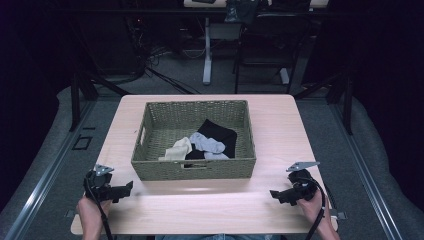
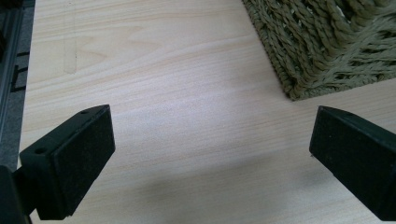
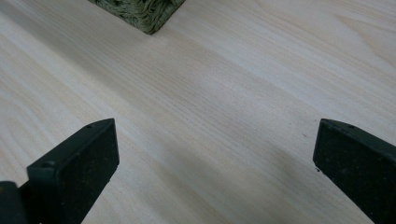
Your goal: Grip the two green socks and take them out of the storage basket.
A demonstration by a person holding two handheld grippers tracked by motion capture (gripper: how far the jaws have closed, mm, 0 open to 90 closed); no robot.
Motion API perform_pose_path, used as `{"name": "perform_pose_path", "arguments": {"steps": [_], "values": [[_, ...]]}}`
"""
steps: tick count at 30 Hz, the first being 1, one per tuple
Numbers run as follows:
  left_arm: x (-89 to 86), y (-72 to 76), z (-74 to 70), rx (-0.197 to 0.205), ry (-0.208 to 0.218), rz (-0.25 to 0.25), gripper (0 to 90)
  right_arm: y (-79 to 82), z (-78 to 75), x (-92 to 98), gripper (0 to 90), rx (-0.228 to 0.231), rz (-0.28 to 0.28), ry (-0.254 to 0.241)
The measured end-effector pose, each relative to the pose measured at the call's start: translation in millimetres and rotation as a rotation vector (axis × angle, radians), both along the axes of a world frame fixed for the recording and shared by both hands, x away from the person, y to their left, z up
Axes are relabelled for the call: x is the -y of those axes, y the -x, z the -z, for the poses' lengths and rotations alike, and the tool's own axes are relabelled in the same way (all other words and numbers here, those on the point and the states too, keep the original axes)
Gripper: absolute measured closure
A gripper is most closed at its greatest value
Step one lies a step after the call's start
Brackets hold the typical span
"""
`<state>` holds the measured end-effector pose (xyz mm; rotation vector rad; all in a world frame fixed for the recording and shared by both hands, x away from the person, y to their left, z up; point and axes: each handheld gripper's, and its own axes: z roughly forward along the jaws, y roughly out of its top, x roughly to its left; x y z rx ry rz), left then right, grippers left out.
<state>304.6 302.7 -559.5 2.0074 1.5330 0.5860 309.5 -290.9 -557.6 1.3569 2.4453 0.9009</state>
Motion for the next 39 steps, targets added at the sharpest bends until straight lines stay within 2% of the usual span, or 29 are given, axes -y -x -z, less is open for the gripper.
{"name": "perform_pose_path", "arguments": {"steps": [8,12,23,30,33,39], "values": [[0.0,0.2,0.4,-0.003,-0.008,0.006,0.1,-0.5,0.5,-0.7,0.0,-0.012,-0.021,0.004],[-2.5,3.5,-0.6,0.008,0.001,-0.016,0.1,-0.7,1.8,-1.2,0.0,-0.030,-0.020,-0.007],[-2.5,4.4,-7.7,0.021,-0.024,-0.024,0.0,-1.1,3.3,-0.8,0.0,-0.020,-0.021,0.012],[-7.0,7.3,-24.4,0.048,-0.005,-0.004,0.0,1.1,2.5,-2.1,0.0,-0.021,-0.019,0.029],[-8.8,5.6,-32.6,0.030,0.016,0.007,0.0,2.5,2.9,-2.5,0.0,-0.017,-0.010,0.038],[-8.7,7.3,-49.5,0.024,0.036,0.026,0.0,-1.4,5.7,-0.1,0.3,-0.035,-0.014,0.043]]}}
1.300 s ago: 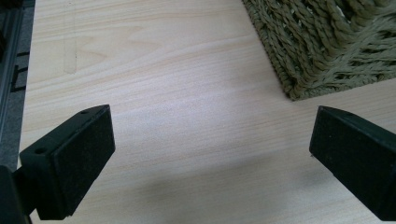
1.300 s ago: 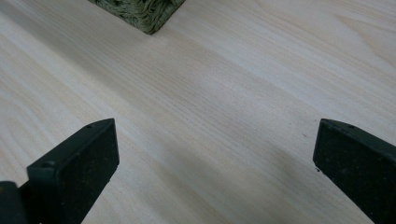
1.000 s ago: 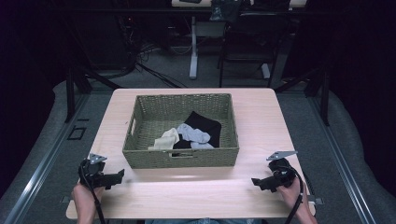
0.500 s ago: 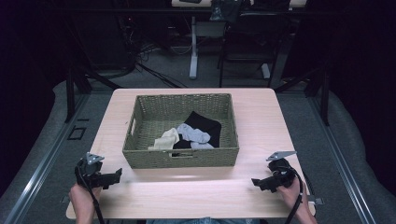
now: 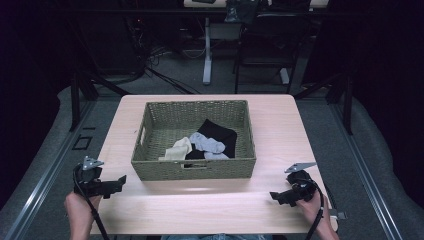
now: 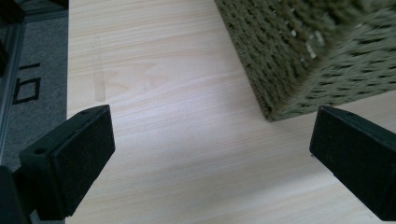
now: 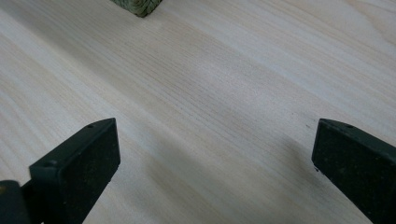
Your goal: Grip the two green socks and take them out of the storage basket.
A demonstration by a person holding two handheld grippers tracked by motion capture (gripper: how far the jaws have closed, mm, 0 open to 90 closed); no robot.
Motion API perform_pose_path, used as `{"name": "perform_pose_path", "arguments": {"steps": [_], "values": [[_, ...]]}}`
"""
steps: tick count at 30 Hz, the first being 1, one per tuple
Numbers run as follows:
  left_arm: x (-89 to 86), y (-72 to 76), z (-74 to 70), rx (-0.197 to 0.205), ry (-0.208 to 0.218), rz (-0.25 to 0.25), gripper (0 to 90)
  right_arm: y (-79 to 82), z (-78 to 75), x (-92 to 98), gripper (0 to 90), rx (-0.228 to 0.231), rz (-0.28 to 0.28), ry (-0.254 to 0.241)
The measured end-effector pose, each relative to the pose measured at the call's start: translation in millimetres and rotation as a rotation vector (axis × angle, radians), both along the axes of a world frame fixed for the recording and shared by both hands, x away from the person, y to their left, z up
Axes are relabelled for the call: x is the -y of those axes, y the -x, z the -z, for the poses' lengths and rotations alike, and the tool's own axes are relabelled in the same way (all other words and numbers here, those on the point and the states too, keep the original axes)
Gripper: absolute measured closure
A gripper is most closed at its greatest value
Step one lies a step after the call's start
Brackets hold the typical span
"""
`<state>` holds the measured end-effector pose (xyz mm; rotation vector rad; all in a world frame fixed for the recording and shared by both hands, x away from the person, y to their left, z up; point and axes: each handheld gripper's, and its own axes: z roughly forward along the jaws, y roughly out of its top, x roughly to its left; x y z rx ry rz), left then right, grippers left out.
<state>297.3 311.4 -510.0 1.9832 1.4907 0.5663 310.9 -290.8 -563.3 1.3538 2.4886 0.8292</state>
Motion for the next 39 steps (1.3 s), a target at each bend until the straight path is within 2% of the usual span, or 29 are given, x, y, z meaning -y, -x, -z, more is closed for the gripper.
{"name": "perform_pose_path", "arguments": {"steps": [1,2,3,6,7,8,9,11,13,14,15,16,19,20,21,23,25,26,27,30,31,35,38,39], "values": [[0.4,1.6,-4.7,-0.009,0.027,0.009,0.0,-0.6,0.0,-0.9,0.4,0.011,-0.007,-0.003],[0.4,1.6,-4.7,-0.009,0.027,0.009,0.0,-0.6,0.0,-0.9,0.4,0.011,-0.007,-0.003],[1.5,2.1,-9.7,-0.010,0.049,0.020,0.0,-0.9,-0.4,-2.1,0.4,0.004,-0.015,-0.008],[3.4,1.5,-15.0,-0.006,0.056,0.036,0.0,-1.4,1.0,-3.5,0.4,0.012,-0.010,-0.006],[4.8,0.2,-21.8,0.003,0.068,0.051,0.0,-1.9,1.0,-3.7,0.5,0.005,-0.016,-0.019],[4.8,0.2,-21.8,0.003,0.068,0.051,0.0,-1.9,1.0,-3.7,0.5,0.005,-0.016,-0.019],[5.6,-2.3,-28.5,0.008,0.071,0.061,0.0,-1.9,0.7,-4.2,0.5,0.010,-0.010,0.011],[6.1,-4.1,-31.5,0.016,0.074,0.066,0.0,-1.7,0.6,-4.3,0.5,0.009,-0.009,0.015],[8.6,-10.2,-41.1,0.020,0.072,0.078,0.0,-0.1,1.0,-4.6,0.6,0.006,-0.003,0.004],[8.6,-10.2,-41.1,0.020,0.072,0.078,0.0,-0.1,1.0,-4.6,0.6,0.006,-0.003,0.004],[12.2,-14.7,-48.8,0.023,0.066,0.095,0.0,0.8,0.8,-3.1,0.7,0.001,-0.005,0.011],[12.2,-14.7,-48.8,0.023,0.066,0.095,0.0,0.8,0.8,-3.1,0.7,0.001,-0.005,0.011],[22.2,-25.9,-63.3,0.032,0.059,0.123,0.0,2.5,1.0,-0.3,0.8,-0.003,0.001,0.014],[22.2,-25.9,-63.3,0.032,0.059,0.123,0.0,2.5,1.0,-0.3,0.8,-0.003,0.001,0.014],[27.7,-33.1,-69.5,0.026,0.050,0.147,0.0,3.8,1.2,0.5,0.9,-0.003,0.007,0.009],[31.3,-37.1,-71.5,0.030,0.053,0.151,0.0,4.0,0.8,0.7,0.9,-0.004,0.008,0.006],[40.7,-48.0,-78.9,0.019,0.049,0.183,0.0,3.2,1.1,-1.2,1.0,0.013,0.012,0.001],[40.7,-48.0,-78.9,0.019,0.049,0.183,0.0,3.2,1.1,-1.2,1.0,0.013,0.012,0.001],[43.7,-51.7,-80.4,0.022,0.051,0.190,0.0,1.8,1.0,-2.4,1.0,0.000,0.000,0.027],[57.7,-65.8,-86.9,0.007,0.035,0.218,0.0,2.5,2.0,-2.4,1.0,-0.011,-0.006,0.007],[57.7,-65.8,-86.9,0.007,0.035,0.218,0.0,2.5,2.0,-2.4,1.0,-0.011,-0.006,0.007],[72.1,-79.6,-89.8,-0.022,0.036,0.258,0.0,3.9,0.8,1.2,1.1,0.002,0.013,0.021],[80.8,-90.5,-88.4,-0.060,0.030,0.281,0.0,4.0,0.7,0.0,1.1,0.001,0.010,0.008],[83.5,-93.6,-87.4,-0.071,0.029,0.287,0.0,3.6,1.2,-0.8,1.1,0.002,0.006,0.022]]}}
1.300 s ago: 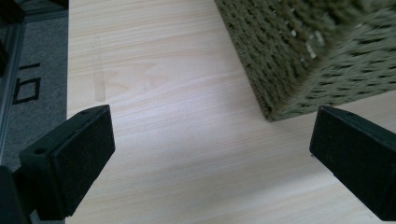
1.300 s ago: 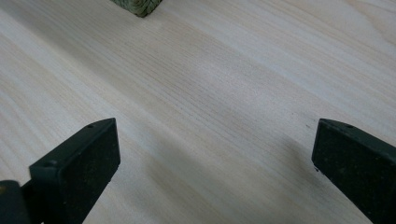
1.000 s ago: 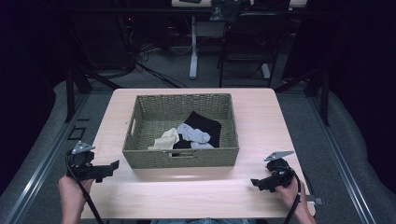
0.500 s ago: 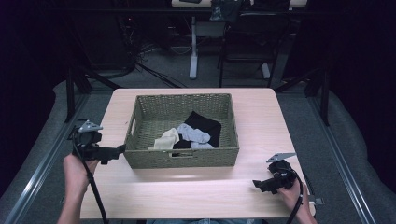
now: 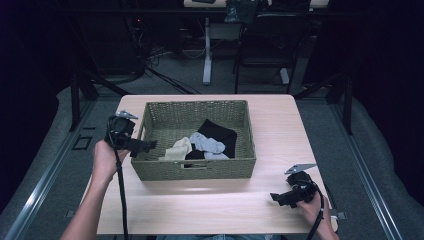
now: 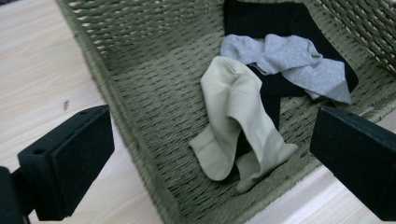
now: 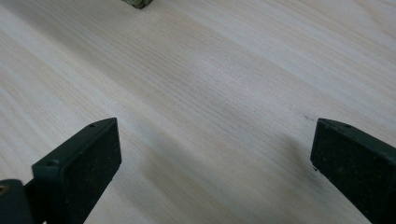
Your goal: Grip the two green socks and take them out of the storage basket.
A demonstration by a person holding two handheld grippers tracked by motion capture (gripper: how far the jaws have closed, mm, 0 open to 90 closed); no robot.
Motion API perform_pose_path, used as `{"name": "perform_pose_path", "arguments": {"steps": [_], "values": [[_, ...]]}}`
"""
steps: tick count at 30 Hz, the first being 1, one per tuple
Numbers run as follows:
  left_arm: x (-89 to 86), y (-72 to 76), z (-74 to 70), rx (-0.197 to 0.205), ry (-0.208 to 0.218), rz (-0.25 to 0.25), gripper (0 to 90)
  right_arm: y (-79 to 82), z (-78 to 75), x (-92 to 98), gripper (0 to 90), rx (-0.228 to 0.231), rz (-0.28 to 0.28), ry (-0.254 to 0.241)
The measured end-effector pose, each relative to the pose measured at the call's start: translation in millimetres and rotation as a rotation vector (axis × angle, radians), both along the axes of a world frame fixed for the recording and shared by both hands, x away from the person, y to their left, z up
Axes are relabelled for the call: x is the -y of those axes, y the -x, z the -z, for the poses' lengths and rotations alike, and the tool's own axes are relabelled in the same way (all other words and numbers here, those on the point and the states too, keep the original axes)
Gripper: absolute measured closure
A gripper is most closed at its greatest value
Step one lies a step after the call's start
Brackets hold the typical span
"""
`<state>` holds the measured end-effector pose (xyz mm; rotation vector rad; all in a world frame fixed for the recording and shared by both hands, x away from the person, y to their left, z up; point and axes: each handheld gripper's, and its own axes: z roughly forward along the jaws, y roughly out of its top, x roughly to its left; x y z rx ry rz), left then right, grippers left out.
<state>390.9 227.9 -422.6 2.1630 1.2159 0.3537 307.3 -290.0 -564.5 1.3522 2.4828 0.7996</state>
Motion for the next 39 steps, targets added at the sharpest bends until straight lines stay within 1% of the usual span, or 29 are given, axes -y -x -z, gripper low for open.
{"name": "perform_pose_path", "arguments": {"steps": [1,2,3,4,5,6,7,8,9,10,12,13,15,17,18,20,21,22,25,28,29,31,32,33,34,36,37,38,39], "values": [[4.3,-6.0,2.4,-0.021,0.007,0.011,0.0,0.1,0.0,-0.3,1.1,-0.006,-0.004,-0.010],[6.5,-9.0,3.9,-0.035,0.006,0.019,0.0,0.1,0.0,-0.2,1.1,-0.005,-0.004,-0.005],[6.5,-9.0,3.9,-0.035,0.006,0.019,0.0,0.1,0.0,-0.2,1.1,-0.005,-0.004,-0.005],[12.2,-15.1,7.2,-0.063,-0.019,0.022,0.0,0.0,0.0,0.3,1.1,-0.006,-0.004,-0.011],[12.2,-15.1,7.2,-0.063,-0.019,0.022,0.1,0.0,0.0,0.3,1.1,-0.006,-0.004,-0.011],[18.2,-21.5,11.4,-0.101,-0.035,0.036,0.4,0.0,0.1,0.6,1.1,-0.007,-0.003,-0.011],[18.2,-21.5,11.4,-0.101,-0.035,0.036,1.0,0.0,0.1,0.6,1.1,-0.007,-0.003,-0.011],[24.1,-26.8,16.1,-0.132,-0.036,0.051,3.7,0.0,0.3,0.1,1.1,-0.012,-0.002,-0.014],[24.1,-26.8,16.1,-0.132,-0.036,0.051,7.3,0.0,0.3,0.1,1.1,-0.012,-0.002,-0.014],[29.6,-31.4,21.3,-0.157,-0.039,0.068,9.6,0.1,0.0,-0.1,1.2,-0.013,-0.005,-0.005],[34.4,-35.0,25.4,-0.175,-0.056,0.085,12.2,0.1,0.1,-0.4,1.2,-0.009,-0.005,-0.007],[34.4,-35.0,25.4,-0.175,-0.056,0.085,14.6,0.1,0.1,-0.4,1.2,-0.009,-0.005,-0.007],[38.6,-37.7,28.8,-0.186,-0.060,0.094,15.0,0.1,0.0,-0.1,1.2,-0.013,-0.005,-0.006],[43.5,-40.2,32.3,-0.198,-0.087,0.095,16.2,0.0,0.4,-0.1,1.3,-0.013,-0.005,-0.009],[46.3,-41.9,35.1,-0.210,-0.093,0.101,17.4,-0.2,-0.6,1.1,1.3,-0.023,-0.018,0.014],[51.7,-45.2,40.3,-0.233,-0.122,0.107,22.9,0.0,0.3,-0.3,1.4,-0.014,-0.009,0.001],[51.7,-45.2,40.3,-0.233,-0.122,0.107,24.7,0.0,0.3,-0.3,1.4,-0.014,-0.009,0.001],[53.2,-46.1,42.1,-0.242,-0.122,0.116,24.7,0.1,0.2,-0.4,1.4,-0.014,-0.009,0.002],[57.3,-47.9,47.7,-0.274,-0.136,0.111,31.5,0.2,0.4,-0.6,1.4,-0.012,-0.008,-0.007],[59.6,-50.7,54.0,-0.287,-0.169,0.105,38.8,0.1,0.3,-0.2,1.4,-0.014,-0.010,0.000],[59.8,-51.5,55.8,-0.298,-0.163,0.102,38.8,0.1,0.3,-0.2,1.4,-0.014,-0.010,0.000],[60.5,-53.1,58.5,-0.306,-0.172,0.102,45.5,0.1,0.3,-0.3,1.4,-0.015,-0.010,0.001],[62.2,-52.8,60.6,-0.305,-0.190,0.108,54.6,0.1,0.2,-0.3,1.4,-0.015,-0.010,0.002],[62.2,-52.8,60.6,-0.305,-0.190,0.108,60.8,0.1,0.2,-0.3,1.4,-0.015,-0.010,0.002],[63.1,-51.8,61.5,-0.298,-0.191,0.115,60.8,0.1,0.3,-0.3,1.5,-0.015,-0.011,0.001],[64.3,-49.9,61.7,-0.279,-0.207,0.130,76.1,0.5,0.2,-0.8,1.7,-0.011,-0.006,-0.006],[64.6,-48.9,61.3,-0.272,-0.197,0.134,76.1,0.5,0.2,-0.8,1.7,-0.011,-0.006,-0.006],[64.4,-47.1,58.7,-0.255,-0.190,0.141,81.8,0.4,0.2,-0.7,1.7,-0.011,-0.007,-0.006],[64.4,-47.1,58.7,-0.255,-0.190,0.141,83.9,0.4,0.2,-0.7,1.7,-0.011,-0.007,-0.006]]}}
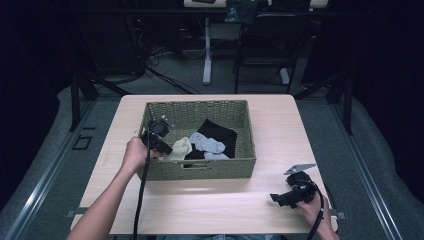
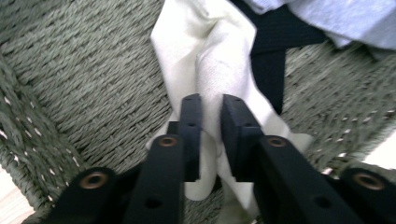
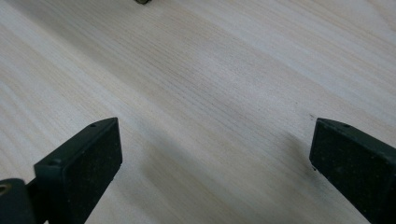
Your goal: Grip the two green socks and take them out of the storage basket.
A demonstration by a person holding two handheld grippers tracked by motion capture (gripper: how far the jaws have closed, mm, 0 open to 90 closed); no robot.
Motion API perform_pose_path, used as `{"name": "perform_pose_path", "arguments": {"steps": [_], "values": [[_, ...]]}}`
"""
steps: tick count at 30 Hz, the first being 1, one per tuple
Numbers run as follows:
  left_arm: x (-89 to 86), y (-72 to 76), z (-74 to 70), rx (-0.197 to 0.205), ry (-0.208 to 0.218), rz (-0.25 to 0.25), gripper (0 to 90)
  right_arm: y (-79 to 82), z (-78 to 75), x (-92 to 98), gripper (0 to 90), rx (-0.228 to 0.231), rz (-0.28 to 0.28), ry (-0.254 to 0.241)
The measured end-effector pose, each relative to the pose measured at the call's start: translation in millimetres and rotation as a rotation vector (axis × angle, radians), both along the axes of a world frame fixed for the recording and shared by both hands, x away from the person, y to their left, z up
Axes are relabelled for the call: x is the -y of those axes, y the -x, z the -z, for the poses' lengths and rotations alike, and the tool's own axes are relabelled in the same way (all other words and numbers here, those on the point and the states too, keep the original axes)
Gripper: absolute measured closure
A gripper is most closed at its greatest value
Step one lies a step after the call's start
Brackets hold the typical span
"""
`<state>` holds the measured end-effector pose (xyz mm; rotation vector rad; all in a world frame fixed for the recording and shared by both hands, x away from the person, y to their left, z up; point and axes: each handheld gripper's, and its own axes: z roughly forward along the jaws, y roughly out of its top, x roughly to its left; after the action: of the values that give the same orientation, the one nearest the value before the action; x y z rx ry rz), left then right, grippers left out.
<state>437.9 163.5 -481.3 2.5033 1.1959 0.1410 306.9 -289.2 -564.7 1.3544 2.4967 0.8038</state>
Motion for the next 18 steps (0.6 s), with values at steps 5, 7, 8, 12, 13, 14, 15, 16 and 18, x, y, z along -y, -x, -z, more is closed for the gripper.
{"name": "perform_pose_path", "arguments": {"steps": [5,7,8,12,13,14,15,16,18], "values": [[-1.9,5.4,-16.3,0.042,0.025,0.020,85.4,0.1,-0.4,0.2,1.7,0.000,0.000,0.001],[-2.7,7.4,-23.3,0.062,0.032,0.021,84.8,0.0,-0.4,0.2,1.7,0.001,0.002,0.004],[-2.7,7.4,-23.3,0.062,0.032,0.021,84.8,0.0,-0.4,0.2,1.7,0.001,0.002,0.004],[-3.8,10.6,-36.8,0.085,0.044,0.031,84.6,0.1,-0.5,0.3,1.7,0.000,0.001,0.001],[-4.8,11.3,-43.6,0.101,0.052,0.026,84.7,0.1,-0.4,0.2,1.7,0.001,0.001,0.005],[-4.8,11.3,-43.6,0.101,0.052,0.026,84.9,0.1,-0.4,0.2,1.7,0.001,0.001,0.005],[-6.6,11.1,-50.0,0.114,0.061,0.022,85.4,0.4,-0.8,0.0,1.8,0.000,-0.001,0.001],[-6.6,11.1,-50.0,0.114,0.061,0.022,85.8,0.4,-0.8,0.0,1.8,0.000,-0.001,0.001],[-7.8,11.0,-55.2,0.123,0.078,0.019,86.0,0.3,-1.3,0.4,1.8,0.002,-0.005,0.006]]}}
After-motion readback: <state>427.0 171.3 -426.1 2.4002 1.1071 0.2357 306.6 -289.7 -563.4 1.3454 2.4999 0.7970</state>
